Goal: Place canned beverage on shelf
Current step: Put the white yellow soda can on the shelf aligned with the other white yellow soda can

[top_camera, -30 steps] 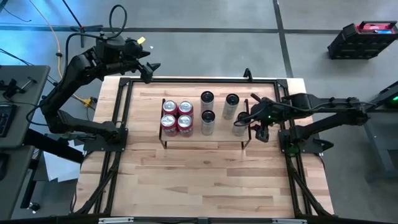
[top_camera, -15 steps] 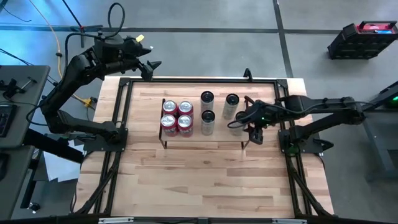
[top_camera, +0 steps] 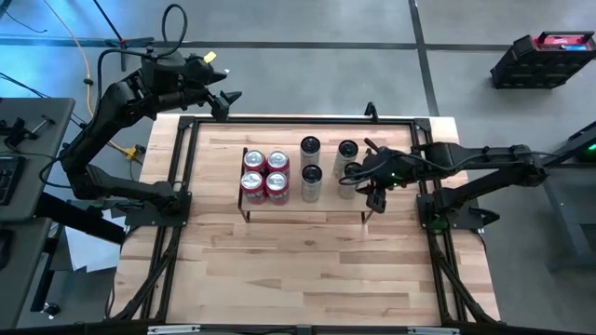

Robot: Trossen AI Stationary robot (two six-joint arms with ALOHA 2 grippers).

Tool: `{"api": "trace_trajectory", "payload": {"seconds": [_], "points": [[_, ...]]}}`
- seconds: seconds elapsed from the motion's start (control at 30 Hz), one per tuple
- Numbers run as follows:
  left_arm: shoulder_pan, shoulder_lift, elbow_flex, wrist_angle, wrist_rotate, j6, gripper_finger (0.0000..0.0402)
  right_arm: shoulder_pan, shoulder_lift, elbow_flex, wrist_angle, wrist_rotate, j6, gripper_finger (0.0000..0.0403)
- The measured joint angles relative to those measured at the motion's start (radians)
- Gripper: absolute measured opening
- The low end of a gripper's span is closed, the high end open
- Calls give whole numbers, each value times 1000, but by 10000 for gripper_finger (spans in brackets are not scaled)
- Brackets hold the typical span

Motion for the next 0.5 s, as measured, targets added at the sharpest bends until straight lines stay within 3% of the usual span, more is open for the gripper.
{"api": "trace_trajectory", "payload": {"seconds": [0.5], "points": [[0,0,0,0,23,3,326,0,0,0,22,-37,-175,184]]}}
